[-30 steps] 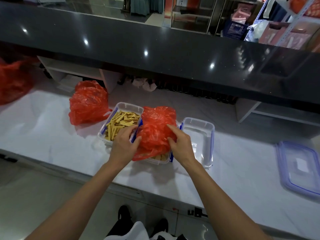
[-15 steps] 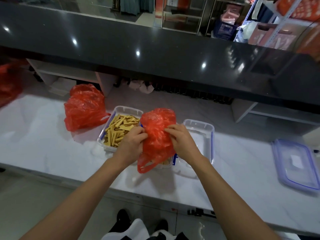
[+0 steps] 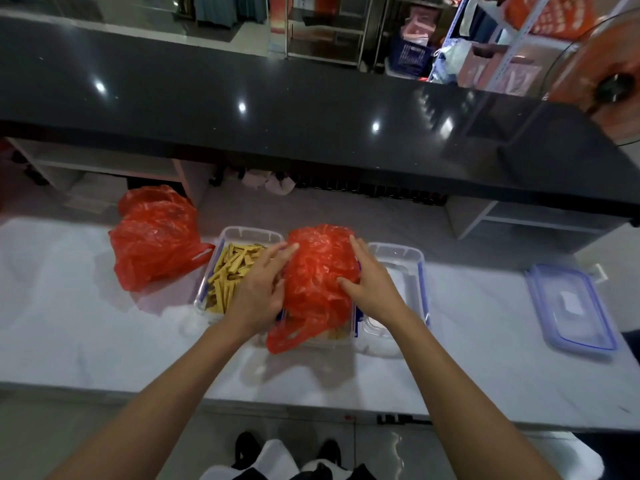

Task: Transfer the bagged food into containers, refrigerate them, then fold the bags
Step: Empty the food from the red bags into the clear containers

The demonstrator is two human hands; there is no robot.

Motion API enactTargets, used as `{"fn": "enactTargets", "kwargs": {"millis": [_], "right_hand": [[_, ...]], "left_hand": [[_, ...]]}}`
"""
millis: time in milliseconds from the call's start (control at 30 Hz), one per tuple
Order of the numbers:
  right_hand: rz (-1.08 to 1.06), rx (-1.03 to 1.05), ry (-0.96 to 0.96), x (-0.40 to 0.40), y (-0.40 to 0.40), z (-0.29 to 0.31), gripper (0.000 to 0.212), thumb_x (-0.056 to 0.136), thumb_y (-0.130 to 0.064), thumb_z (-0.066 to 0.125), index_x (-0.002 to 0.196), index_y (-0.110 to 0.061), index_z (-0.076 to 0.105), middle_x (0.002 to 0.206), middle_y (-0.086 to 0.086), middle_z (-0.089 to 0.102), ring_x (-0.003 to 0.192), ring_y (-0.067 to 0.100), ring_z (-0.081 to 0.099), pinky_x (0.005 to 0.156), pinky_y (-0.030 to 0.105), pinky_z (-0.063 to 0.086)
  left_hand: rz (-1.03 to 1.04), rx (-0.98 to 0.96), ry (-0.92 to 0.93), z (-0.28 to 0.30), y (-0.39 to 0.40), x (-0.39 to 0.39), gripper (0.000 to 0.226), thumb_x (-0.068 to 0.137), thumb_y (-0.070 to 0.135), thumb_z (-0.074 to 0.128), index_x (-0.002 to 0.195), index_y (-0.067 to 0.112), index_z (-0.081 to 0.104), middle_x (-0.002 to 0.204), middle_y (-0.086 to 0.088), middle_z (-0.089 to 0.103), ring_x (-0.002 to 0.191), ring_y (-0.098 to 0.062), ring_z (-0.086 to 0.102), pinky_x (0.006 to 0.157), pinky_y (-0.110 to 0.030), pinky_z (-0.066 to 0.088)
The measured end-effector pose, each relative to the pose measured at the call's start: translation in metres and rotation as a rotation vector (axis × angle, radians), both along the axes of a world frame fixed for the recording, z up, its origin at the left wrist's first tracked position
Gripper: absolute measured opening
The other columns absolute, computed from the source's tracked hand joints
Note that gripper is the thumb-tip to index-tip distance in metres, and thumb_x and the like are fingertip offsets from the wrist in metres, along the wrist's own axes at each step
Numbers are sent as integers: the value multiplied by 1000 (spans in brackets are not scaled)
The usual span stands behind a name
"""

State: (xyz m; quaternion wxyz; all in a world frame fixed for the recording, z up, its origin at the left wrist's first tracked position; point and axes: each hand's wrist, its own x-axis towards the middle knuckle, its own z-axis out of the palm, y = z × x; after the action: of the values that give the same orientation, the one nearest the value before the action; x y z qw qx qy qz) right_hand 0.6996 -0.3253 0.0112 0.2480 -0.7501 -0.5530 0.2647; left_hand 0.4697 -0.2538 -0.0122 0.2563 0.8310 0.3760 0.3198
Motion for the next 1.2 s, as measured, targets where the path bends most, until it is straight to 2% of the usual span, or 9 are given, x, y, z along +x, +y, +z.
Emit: {"fn": "enactTargets", "kwargs": {"millis": [67, 167, 267, 367, 433, 500, 700, 1000, 1200], "right_hand": [[6, -61, -23, -3, 2, -3, 75, 93, -25, 64, 156, -35, 26, 144, 5, 54, 119, 22, 59, 101, 37, 51], [10, -21, -147, -9, 0, -10, 48, 92, -16, 62, 138, -27, 58, 119, 2, 69, 110, 24, 60, 92, 33, 50], [30, 77, -333, -11, -2, -15, 22, 87, -19, 66, 105, -27, 76, 103, -3, 69, 101, 26, 54, 88, 41, 47], [20, 130, -326, -13, -1, -13, 21, 88, -18, 69, 107, -23, 76, 135, 0, 59, 127, 27, 43, 108, 45, 37], [-1, 198, -201, -13, 0, 0, 17, 90, -14, 69, 105, -18, 75, 147, -1, 52, 135, 18, 40, 114, 31, 31], [-26, 236, -130, -11, 2, 16, 14, 91, -15, 69, 105, -16, 73, 144, -3, 54, 129, 11, 47, 108, 18, 32], [24, 322, -124, 5, 5, 40, 13, 90, -17, 71, 102, -15, 73, 145, -1, 54, 128, 16, 54, 107, 31, 43], [71, 256, -97, 29, -4, 27, 12, 92, -12, 68, 102, -14, 74, 147, -2, 52, 127, 19, 55, 108, 37, 45], [92, 275, -66, 45, -11, 13, 11, 93, -9, 65, 99, -15, 73, 141, -4, 57, 124, 18, 56, 105, 41, 48]], "left_hand": [[-107, 14, 85, 0, -2, -1, 46, 96, 17, 50, 141, 21, 59, 142, -1, 56, 127, -15, 48, 109, -38, 44], [-194, 4, 239, -2, -6, -4, 54, 96, 49, 48, 143, 23, 57, 144, 3, 54, 130, -13, 41, 112, -40, 38], [-246, 67, 266, -12, -4, -5, 52, 89, 37, 71, 137, 19, 63, 137, -1, 58, 129, -18, 49, 111, -39, 43], [-173, 92, 94, -7, 0, -3, 30, 84, 6, 75, 114, 11, 76, 116, -3, 70, 108, -18, 64, 96, -37, 54], [-133, 117, 1, 6, 4, -1, 24, 83, -3, 74, 104, 7, 78, 107, -4, 74, 97, -18, 67, 92, -27, 53], [-106, 147, -59, 17, 9, -2, 22, 83, -7, 72, 100, 4, 79, 103, -6, 75, 92, -18, 69, 88, -26, 53], [-37, 208, -121, 43, 18, 1, 21, 87, -8, 68, 104, 1, 76, 103, -8, 75, 93, -17, 69, 89, -19, 53], [-182, 261, 168, 34, 7, 7, 33, 79, -9, 71, 108, 7, 75, 106, -9, 70, 98, -25, 64, 84, -44, 58], [-329, 166, 416, 11, -13, 0, 62, 81, 22, 83, 138, 22, 59, 130, -4, 65, 119, -21, 61, 102, -37, 52]]}}
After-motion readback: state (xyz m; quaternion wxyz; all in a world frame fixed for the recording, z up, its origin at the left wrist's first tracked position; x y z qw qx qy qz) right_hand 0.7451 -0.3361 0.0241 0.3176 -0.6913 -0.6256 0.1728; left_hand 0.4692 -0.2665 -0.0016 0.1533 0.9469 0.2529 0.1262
